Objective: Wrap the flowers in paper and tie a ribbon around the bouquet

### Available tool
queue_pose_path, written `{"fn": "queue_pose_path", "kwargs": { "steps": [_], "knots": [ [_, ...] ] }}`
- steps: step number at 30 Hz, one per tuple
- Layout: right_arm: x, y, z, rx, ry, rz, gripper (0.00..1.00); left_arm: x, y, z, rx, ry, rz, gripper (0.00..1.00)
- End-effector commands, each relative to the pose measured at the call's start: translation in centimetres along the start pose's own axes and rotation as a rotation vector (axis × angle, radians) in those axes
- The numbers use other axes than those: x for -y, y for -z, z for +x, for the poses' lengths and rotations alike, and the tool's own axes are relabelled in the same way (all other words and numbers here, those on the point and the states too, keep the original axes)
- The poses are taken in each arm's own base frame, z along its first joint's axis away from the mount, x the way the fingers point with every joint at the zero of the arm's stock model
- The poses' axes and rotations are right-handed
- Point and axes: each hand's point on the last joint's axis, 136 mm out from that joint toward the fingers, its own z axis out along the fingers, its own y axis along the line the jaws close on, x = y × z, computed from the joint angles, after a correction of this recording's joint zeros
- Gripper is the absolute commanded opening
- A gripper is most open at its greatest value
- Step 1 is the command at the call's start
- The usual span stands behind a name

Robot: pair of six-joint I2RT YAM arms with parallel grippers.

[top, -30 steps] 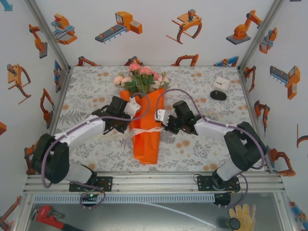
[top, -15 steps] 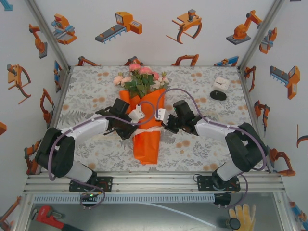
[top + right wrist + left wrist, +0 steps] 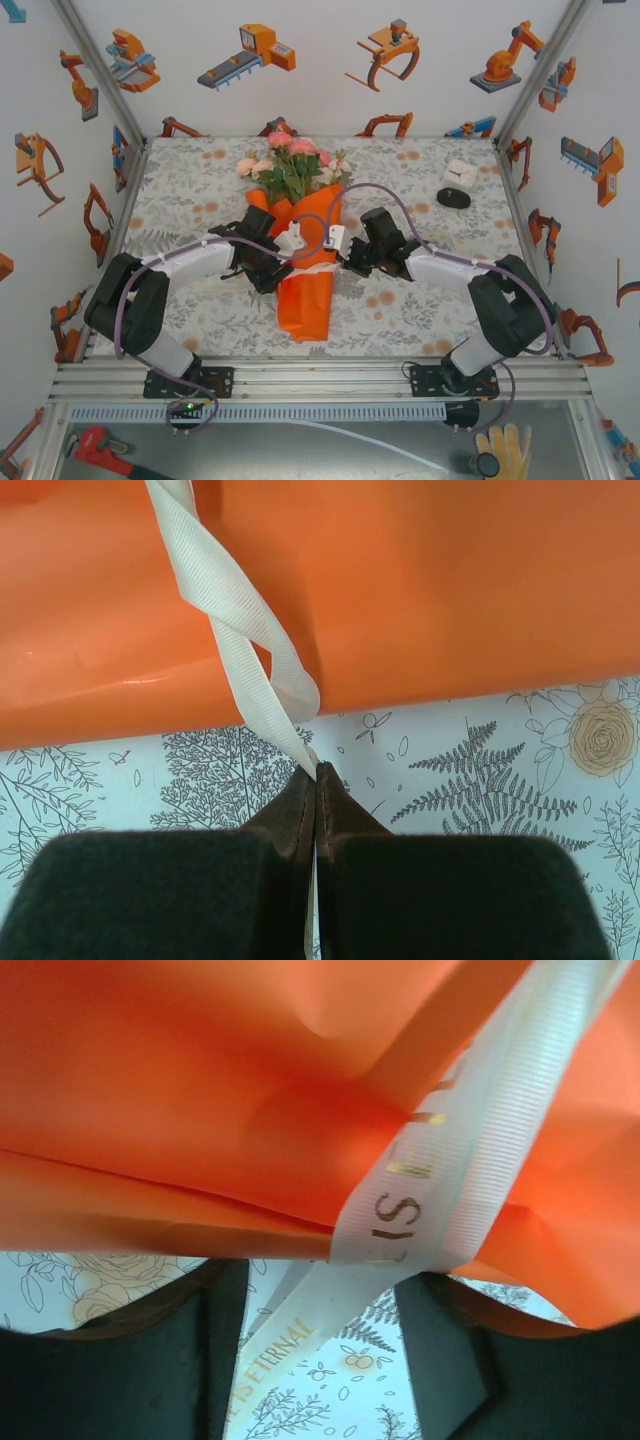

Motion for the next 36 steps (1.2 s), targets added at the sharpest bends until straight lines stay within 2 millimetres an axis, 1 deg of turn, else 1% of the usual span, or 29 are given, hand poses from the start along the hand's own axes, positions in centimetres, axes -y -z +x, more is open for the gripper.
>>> {"fn": "queue_pose_path", "kwargs": {
  "steps": [1,4,6,7,8,10,11,12,13,15,17,19,21,23,25,27,30,34,36],
  "knots": [
    [0.4,0.4,-0.8,0.024,-0.004,0.004,0.0,-0.6,-0.5,0.3,-0.038,-0.036,-0.038,0.45],
    [0.5,0.4,-0.8,0.021,-0.005,0.004,0.0,-0.9,0.0,0.2,-0.031,-0.037,-0.062,0.26],
    [0.5,0.3,-0.8,0.019,-0.009,0.004,0.0,-1.2,0.4,0.1,-0.02,-0.036,-0.089,0.09],
    [0.6,0.3,-0.8,0.017,-0.011,0.006,0.0,-1.4,0.6,0.0,-0.016,-0.033,-0.1,0.03],
    [0.6,0.3,-0.7,0.015,-0.013,0.01,0.0,-1.5,0.8,0.0,-0.014,-0.03,-0.11,0.0],
    [0.9,0.3,-0.4,0.004,-0.024,0.032,0.0,-2.2,1.3,0.0,-0.03,-0.006,-0.143,0.0],
    [1.3,0.2,0.0,-0.009,-0.038,0.058,0.0,-2.8,1.7,0.0,-0.047,0.022,-0.177,0.0],
    [1.9,0.2,0.3,-0.019,-0.055,0.094,0.0,-4.0,2.2,0.3,-0.073,0.079,-0.242,0.0],
    [2.9,0.2,0.5,-0.023,-0.092,0.152,0.0,-5.2,2.7,0.5,-0.097,0.133,-0.308,0.0],
    [5.8,0.7,1.2,-0.049,-0.211,0.319,0.0,-7.1,3.9,1.3,-0.144,0.259,-0.424,0.0],
    [8.4,1.5,2.4,-0.116,-0.328,0.467,0.0,-9.1,5.6,2.0,-0.13,0.481,-0.56,0.0],
    [10.5,2.3,3.7,-0.188,-0.431,0.596,0.0,-9.8,6.5,3.4,-0.115,0.719,-0.596,0.0],
    [12.0,3.4,5.3,-0.232,-0.543,0.731,0.0,-10.2,6.7,5.4,-0.122,0.93,-0.627,0.0],
    [13.1,4.8,7.2,-0.252,-0.669,0.881,0.0,-10.2,6.5,7.0,-0.134,1.026,-0.637,0.0],
    [13.7,5.9,9.1,-0.282,-0.794,0.954,0.0,-10.4,6.7,8.3,-0.138,1.071,-0.672,0.0],
    [14.1,7.1,11.5,-0.292,-0.939,1.006,0.0,-10.8,7.5,10.0,-0.145,1.152,-0.722,0.0],
    [14.3,8.4,14.7,-0.263,-1.15,1.025,0.0,-11.3,8.3,11.9,-0.127,1.257,-0.746,0.0],
    [14.5,10.0,17.5,-0.239,-1.31,1.066,0.0,-11.9,8.1,13.9,-0.108,1.371,-0.699,0.0],
    [14.6,11.1,18.6,-0.214,-1.379,1.104,0.0,-12.2,8.4,15.4,-0.118,1.432,-0.709,0.0]
  ]
}}
